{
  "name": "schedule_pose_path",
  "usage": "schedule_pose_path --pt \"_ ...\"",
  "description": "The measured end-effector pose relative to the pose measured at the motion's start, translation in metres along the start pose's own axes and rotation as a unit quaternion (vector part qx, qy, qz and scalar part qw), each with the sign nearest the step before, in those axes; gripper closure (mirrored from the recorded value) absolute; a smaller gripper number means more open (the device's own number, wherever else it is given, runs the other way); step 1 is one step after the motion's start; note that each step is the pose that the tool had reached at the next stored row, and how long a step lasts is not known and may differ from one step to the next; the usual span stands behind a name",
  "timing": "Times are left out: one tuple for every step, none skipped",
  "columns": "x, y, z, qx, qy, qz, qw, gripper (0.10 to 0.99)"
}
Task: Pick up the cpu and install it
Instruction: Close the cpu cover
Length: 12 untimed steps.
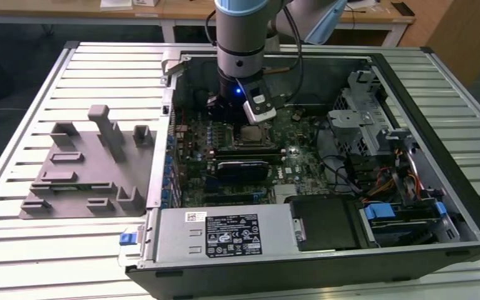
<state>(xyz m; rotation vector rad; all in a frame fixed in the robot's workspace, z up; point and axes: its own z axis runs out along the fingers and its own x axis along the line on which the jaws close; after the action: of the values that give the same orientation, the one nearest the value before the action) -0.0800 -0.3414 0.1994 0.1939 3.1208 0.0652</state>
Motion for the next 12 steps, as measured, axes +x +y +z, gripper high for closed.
schedule_pose_path --pt "0.0 0.0 -0.0013 0.0002 0.0002 0.0 1.0 0.98" --pt "0.0 0.0 -0.0026 0.0002 0.0 0.0 1.0 0.98" --pt "0.0 0.0001 -0.0042 0.0002 0.0001 0.0 1.0 0.98" --pt "0.0 0.0002 -0.0058 0.0002 0.0001 0.0 1.0 0.98" --pt "0.0 0.0002 -0.0075 0.0003 0.0001 0.0 1.0 0.98" --pt "-0.0001 0.0003 -0.0094 0.0003 0.0 0.0 1.0 0.98" --pt "-0.0001 0.0004 -0.0114 0.0002 -0.0001 0.0 1.0 0.98" --pt "-0.0001 0.0005 -0.0136 0.0002 -0.0002 0.0 1.0 0.98" --pt "-0.0002 0.0006 -0.0155 0.0002 -0.0002 0.0 1.0 0.98" --pt "-0.0002 0.0006 -0.0174 0.0002 -0.0002 0.0 1.0 0.98" --pt "-0.0002 0.0007 -0.0192 0.0002 -0.0003 0.0 1.0 0.98" --pt "-0.0002 0.0008 -0.0208 0.0002 -0.0004 0.0 1.0 0.98"
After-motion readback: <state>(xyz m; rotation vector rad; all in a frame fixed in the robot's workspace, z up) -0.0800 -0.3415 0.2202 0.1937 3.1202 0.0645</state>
